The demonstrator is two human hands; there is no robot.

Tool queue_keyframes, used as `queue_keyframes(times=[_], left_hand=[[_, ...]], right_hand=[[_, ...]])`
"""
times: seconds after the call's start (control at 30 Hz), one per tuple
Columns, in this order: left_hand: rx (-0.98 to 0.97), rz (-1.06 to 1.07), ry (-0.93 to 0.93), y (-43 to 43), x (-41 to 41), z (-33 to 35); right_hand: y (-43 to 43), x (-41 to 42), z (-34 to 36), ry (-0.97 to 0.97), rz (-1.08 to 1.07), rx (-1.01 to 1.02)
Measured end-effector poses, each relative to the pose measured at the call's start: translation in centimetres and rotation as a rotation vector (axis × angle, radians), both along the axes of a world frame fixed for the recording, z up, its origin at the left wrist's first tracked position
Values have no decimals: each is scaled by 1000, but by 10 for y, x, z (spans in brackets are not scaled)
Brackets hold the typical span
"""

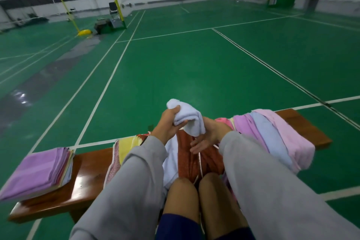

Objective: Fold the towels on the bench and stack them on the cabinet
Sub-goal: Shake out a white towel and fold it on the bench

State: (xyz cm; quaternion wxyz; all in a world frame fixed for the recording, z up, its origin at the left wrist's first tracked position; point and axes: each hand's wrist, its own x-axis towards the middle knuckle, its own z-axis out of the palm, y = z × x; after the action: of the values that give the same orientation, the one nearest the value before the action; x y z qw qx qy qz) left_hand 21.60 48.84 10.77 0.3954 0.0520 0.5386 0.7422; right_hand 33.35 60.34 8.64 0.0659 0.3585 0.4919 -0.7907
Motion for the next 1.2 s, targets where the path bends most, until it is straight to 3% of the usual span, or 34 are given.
queue_keyframes(times=[0.1,0.17,0.23,0.3,0.43,0.5,0.6,0.7,0.97,1.2], left_hand=[[-11,-30,52,-9,-1,18],[-32,-34,93,-20,-2,27],[-122,-1,139,-35,-6,32],[-273,-3,184,-56,-11,34],[-641,-204,731,-117,-31,22],[-754,-219,722,-148,-35,21],[-542,-8,671,-182,-20,37],[-387,247,215,-218,-29,42],[-591,219,201,-328,-36,38],[-476,389,60,-398,-62,17]], right_hand=[[-7,1,-6,191,70,-268],[-3,-14,-5,311,-61,-371],[-17,-21,17,336,-207,-256],[-25,-32,32,281,-207,-66],[-40,-59,27,-75,205,495],[-61,-69,28,-107,294,561],[-104,-84,44,5,127,451],[-141,-92,43,225,-127,324],[-221,-116,34,160,193,383],[-292,-145,32,60,395,271]])
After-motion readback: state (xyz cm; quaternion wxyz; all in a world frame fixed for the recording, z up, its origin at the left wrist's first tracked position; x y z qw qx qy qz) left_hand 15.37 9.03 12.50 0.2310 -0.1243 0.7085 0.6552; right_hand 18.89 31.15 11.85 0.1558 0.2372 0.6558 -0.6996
